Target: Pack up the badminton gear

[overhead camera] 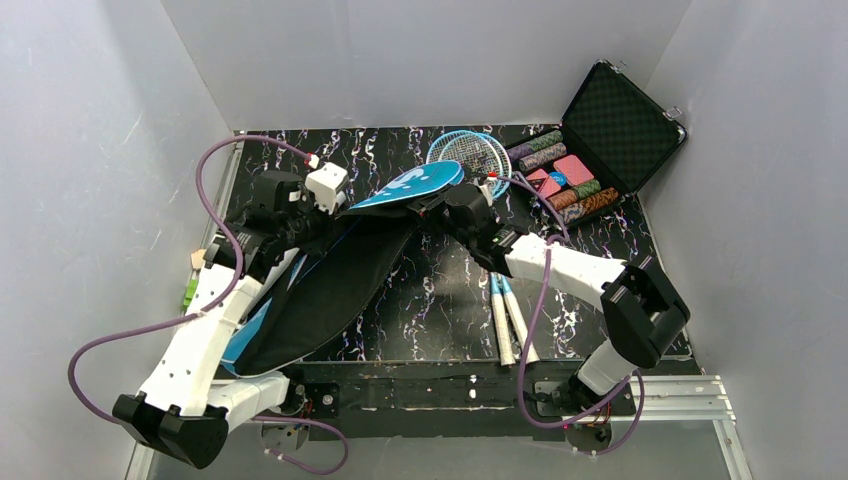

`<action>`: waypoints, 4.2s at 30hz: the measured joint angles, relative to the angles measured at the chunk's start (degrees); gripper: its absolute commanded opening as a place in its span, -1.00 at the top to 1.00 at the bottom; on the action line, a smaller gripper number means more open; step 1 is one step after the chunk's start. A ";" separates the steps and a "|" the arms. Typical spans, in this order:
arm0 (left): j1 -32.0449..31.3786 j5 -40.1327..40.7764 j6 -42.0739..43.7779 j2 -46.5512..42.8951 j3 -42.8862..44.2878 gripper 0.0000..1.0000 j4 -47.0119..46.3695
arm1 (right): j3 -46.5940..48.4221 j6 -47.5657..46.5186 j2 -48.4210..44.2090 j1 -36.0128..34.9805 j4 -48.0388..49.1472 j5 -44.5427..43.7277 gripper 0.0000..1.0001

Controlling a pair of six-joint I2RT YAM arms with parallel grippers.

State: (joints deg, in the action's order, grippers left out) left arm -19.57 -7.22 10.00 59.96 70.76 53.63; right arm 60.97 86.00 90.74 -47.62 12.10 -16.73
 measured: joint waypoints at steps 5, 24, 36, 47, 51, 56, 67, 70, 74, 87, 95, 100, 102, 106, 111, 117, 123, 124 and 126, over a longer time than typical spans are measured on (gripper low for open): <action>0.00 -0.35 0.00 -0.35 -0.02 1.00 0.17 | -0.02 -0.66 -0.66 0.04 0.07 0.20 0.96; 0.00 -2.80 0.57 -0.63 -1.81 1.00 0.44 | -6.45 1.62 -12.74 2.45 4.52 4.68 0.97; 0.02 -11.87 5.03 -2.91 -4.50 1.00 3.89 | -5.14 6.05 -6.19 4.35 3.48 6.56 0.58; 0.02 -15.58 6.45 -3.65 -4.98 1.00 5.66 | 3.56 7.08 0.31 4.59 0.81 13.18 -0.06; 0.02 -11.54 5.01 -4.07 -5.55 1.00 4.17 | 4.85 6.58 1.57 4.59 -1.66 18.99 -0.11; 0.02 -7.48 3.56 -4.07 -5.57 1.00 2.23 | 8.41 3.45 1.57 4.81 -9.18 26.69 -0.13; 0.04 1.36 1.51 -3.74 -5.77 1.00 -1.09 | 24.44 -14.58 1.27 6.05 -26.40 43.43 -0.63; 0.63 5.03 0.26 -2.51 -5.73 1.00 -1.86 | 26.77 -18.99 0.90 6.93 -31.15 46.10 -0.65; 3.37 8.79 -1.66 -0.15 -4.17 1.00 -2.49 | 27.47 -24.09 -0.74 9.62 -37.59 46.03 -0.69; 12.02 8.50 -7.32 2.60 0.44 1.00 -2.58 | 26.29 -46.40 3.02 18.62 -57.11 19.04 -0.26; 15.19 3.34 -10.60 5.57 -0.07 1.00 -2.99 | 13.11 -48.72 5.42 18.47 -57.20 12.52 -0.25; 15.28 1.16 -10.69 4.83 -1.31 1.00 -3.89 | 12.33 -50.18 5.81 18.34 -55.71 9.03 -0.18; 15.28 0.31 -10.67 4.31 -1.88 1.00 -4.39 | 12.33 -50.69 6.82 18.34 -54.38 8.07 -0.13; 15.28 -1.07 -10.60 3.23 -2.49 1.00 -4.66 | 12.17 -51.76 10.60 18.36 -51.84 6.99 -0.03; 15.28 -1.90 -10.45 2.32 -3.19 1.00 -5.14 | 10.16 -52.13 11.98 18.38 -49.81 6.25 0.19; 15.28 -2.29 -10.43 2.12 -4.59 1.00 -5.97 | 10.14 -53.18 11.98 19.12 -47.47 6.21 0.70; 15.28 -2.29 -10.43 2.10 -4.79 1.00 -6.29 | 10.03 -53.92 11.98 19.41 -46.42 6.51 0.87; 15.28 -2.27 -10.43 2.10 -4.79 1.00 -6.32 | 9.94 -53.99 11.98 19.43 -46.25 6.58 0.97; 15.28 -2.27 -10.43 2.08 -4.79 1.00 -6.34 | 9.62 -54.25 11.87 19.43 -45.72 6.64 0.97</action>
State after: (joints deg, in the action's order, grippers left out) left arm -4.29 -9.50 -0.43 62.04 65.98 47.29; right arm 70.59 31.75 102.61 -28.18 -33.63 -10.09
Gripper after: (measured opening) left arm 0.039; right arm 0.156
